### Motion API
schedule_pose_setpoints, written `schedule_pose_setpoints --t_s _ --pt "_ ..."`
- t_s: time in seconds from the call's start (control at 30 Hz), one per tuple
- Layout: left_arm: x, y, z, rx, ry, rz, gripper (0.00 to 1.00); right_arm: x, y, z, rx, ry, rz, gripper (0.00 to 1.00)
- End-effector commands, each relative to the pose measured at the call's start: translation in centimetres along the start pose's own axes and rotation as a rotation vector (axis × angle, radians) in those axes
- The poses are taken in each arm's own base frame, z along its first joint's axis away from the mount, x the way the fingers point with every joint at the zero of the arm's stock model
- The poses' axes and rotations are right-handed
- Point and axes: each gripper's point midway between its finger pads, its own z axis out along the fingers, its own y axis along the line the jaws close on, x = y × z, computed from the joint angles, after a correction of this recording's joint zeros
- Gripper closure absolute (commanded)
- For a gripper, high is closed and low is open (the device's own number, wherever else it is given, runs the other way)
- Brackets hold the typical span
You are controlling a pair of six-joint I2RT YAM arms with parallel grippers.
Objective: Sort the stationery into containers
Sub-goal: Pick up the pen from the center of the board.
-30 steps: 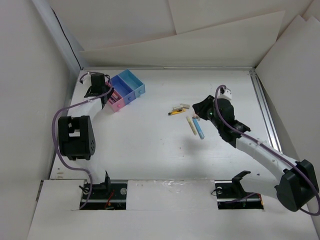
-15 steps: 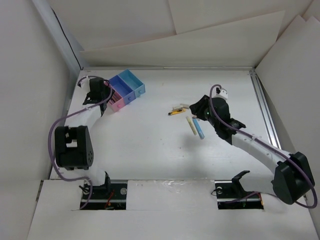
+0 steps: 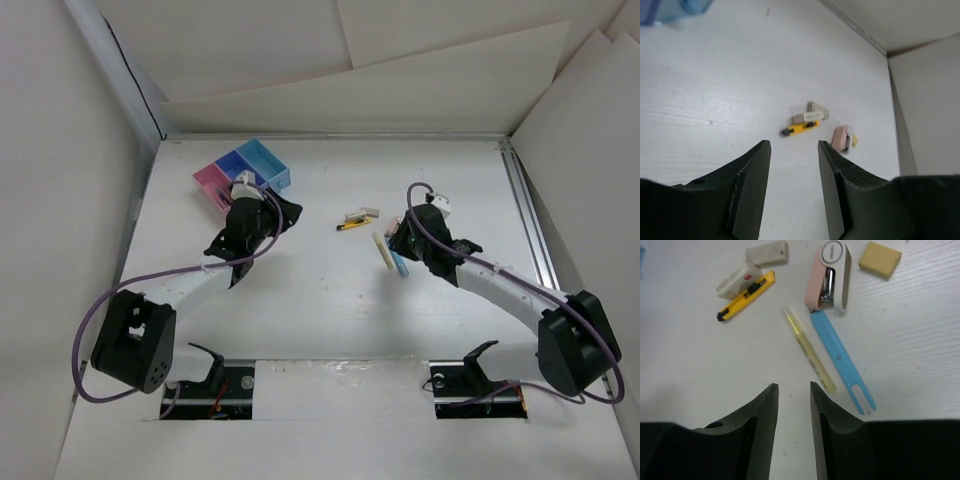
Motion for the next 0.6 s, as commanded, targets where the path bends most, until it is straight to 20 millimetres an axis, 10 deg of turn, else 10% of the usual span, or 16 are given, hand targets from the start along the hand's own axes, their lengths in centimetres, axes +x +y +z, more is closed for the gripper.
schedule_pose_setpoints --t_s 0.0,0.57 --pt "0.4 -3.8 -1.9 0.18 0.009 0.038 0.61 2.7 -2.0 0.3 0.066 0.09 -0.036 0.62" --pt "2.5 -5.0 -4.2 0.322 0.091 0.108 0.61 6.2 -3.1 4.2 0.152 0.241 -0.067 0.57"
